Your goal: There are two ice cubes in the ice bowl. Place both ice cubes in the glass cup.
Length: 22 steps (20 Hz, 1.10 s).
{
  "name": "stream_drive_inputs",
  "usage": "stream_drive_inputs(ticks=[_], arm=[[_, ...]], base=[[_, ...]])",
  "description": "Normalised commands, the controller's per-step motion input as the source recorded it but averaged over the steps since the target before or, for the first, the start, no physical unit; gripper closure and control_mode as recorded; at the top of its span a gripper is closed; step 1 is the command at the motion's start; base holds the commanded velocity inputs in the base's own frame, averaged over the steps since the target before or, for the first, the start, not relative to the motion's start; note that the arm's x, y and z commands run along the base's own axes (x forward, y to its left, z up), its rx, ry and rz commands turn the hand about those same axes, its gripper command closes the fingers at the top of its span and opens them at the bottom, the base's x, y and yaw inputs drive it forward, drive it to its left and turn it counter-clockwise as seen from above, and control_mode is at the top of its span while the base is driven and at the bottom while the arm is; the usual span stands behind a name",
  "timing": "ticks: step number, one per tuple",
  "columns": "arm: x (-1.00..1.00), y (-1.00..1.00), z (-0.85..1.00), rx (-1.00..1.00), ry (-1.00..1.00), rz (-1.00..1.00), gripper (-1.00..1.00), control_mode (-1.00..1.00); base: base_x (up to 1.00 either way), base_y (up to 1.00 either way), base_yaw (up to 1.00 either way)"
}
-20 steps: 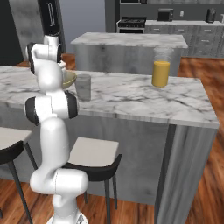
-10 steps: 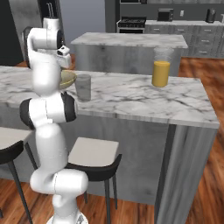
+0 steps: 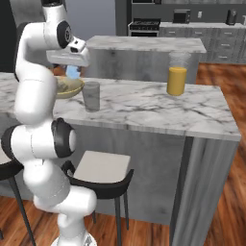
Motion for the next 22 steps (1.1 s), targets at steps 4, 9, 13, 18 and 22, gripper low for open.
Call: stream_drive_inputs(ticks=[4,9,13,18,22], arm=[[-0.29,-0.8,0.36,-0.03,-0.28,0.09,1.0,-1.0],[-0.06,-0.71,0.09,0.06,-0.11,0.05,1.0,-1.0],[0.23,-0.04,0.44,0.07,0.03,0.0,1.0,-1.0],[0.38,0.13,0.47,0.0,0.25,0.0,1.0,-1.0],[0.16,0.14,0.05,-0.05,0.2,0.0,1.0,-1.0]], base=[[0.0,0.0,0.0],[0.0,0.0,0.0],[0.0,0.0,0.0],[0.0,0.0,0.0],[0.0,0.0,0.0]])
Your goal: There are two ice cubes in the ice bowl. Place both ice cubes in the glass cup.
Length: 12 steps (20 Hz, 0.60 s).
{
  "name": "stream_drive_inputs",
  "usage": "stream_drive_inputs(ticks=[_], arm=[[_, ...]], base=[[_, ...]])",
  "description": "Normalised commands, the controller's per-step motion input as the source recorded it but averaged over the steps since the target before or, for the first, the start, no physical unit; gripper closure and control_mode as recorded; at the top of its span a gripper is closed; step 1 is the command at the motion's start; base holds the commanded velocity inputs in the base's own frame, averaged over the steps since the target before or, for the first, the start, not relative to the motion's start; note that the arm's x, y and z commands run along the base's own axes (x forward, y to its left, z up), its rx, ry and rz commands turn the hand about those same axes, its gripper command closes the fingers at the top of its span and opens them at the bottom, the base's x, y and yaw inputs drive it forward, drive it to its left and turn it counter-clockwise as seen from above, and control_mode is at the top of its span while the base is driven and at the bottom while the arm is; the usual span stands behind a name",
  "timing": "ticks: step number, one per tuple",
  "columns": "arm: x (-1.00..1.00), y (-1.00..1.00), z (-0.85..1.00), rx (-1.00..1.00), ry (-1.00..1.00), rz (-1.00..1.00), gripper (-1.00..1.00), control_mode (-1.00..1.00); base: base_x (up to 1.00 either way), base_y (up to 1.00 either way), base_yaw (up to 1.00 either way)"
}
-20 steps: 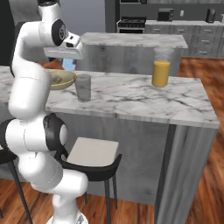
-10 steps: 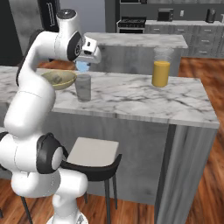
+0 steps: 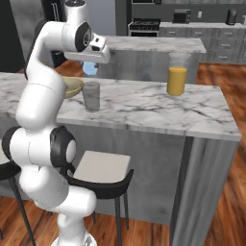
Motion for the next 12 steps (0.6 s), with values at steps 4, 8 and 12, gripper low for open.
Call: stream_drive_inputs(ticks=[4,8,12], arm=[[0.0,0.03,-0.19,0.0,0.01,0.0,1.0,-1.0],[0.0,0.0,-0.37,0.0,0.0,0.0,1.0,-1.0],[0.0,0.0,-0.28,0.0,0.0,0.0,1.0,-1.0]], base=[[0.0,0.0,0.0],[0.0,0.0,0.0],[0.0,0.0,0.0]])
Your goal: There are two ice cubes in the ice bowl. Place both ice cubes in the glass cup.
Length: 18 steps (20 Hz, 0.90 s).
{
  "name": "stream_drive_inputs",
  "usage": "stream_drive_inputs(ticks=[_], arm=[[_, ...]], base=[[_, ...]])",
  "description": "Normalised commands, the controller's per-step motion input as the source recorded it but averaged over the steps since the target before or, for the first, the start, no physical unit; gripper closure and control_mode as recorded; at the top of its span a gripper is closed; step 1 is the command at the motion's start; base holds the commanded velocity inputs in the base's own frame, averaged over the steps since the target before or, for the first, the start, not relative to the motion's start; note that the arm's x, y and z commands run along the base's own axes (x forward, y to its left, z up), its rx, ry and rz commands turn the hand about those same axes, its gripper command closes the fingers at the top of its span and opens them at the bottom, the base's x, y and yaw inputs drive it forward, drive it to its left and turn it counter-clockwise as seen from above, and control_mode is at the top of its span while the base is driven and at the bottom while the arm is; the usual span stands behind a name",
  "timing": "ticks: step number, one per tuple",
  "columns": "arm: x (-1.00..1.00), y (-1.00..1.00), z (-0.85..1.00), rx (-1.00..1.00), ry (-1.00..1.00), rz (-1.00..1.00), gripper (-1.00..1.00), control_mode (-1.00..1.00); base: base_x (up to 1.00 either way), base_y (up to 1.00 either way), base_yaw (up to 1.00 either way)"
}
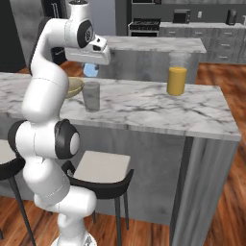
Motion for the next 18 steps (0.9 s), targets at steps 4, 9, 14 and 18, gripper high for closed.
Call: stream_drive_inputs(ticks=[4,9,14,18], arm=[[0.03,0.07,-0.03,0.0,0.0,0.0,1.0,-1.0],[0.0,0.19,-0.03,0.0,0.0,0.0,1.0,-1.0],[0.13,0.16,-0.03,0.0,0.0,0.0,1.0,-1.0],[0.13,0.05,-0.14,0.0,0.0,0.0,1.0,-1.0]], base=[[0.0,0.0,0.0],[0.0,0.0,0.0],[0.0,0.0,0.0],[0.0,0.0,0.0]])
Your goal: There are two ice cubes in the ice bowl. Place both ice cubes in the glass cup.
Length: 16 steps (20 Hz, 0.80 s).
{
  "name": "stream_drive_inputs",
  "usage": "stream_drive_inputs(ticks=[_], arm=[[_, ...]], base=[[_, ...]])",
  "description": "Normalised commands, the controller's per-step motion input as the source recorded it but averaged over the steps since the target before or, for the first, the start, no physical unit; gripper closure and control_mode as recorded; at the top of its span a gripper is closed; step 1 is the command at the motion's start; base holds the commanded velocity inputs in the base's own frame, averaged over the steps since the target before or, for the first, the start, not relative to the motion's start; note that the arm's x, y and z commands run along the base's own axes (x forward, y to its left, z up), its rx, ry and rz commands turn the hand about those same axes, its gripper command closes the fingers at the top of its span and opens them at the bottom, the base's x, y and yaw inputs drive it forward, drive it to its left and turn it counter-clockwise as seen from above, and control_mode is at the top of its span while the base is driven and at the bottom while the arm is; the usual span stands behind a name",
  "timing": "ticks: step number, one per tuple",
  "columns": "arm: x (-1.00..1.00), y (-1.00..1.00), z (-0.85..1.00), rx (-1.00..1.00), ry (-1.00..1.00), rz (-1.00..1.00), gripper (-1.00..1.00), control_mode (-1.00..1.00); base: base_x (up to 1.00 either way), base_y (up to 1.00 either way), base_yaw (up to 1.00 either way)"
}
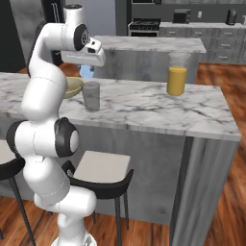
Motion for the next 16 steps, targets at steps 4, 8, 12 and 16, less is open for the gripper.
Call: stream_drive_inputs(ticks=[4,8,12,16], arm=[[0.02,0.0,-0.28,-0.05,0.0,0.0,1.0,-1.0],[0.0,0.0,-0.24,-0.06,0.0,0.0,1.0,-1.0],[0.09,0.0,-0.09,-0.01,0.0,0.0,1.0,-1.0],[0.13,0.0,-0.01,0.0,0.0,0.0,1.0,-1.0]], base=[[0.0,0.0,0.0],[0.0,0.0,0.0],[0.0,0.0,0.0],[0.0,0.0,0.0]])
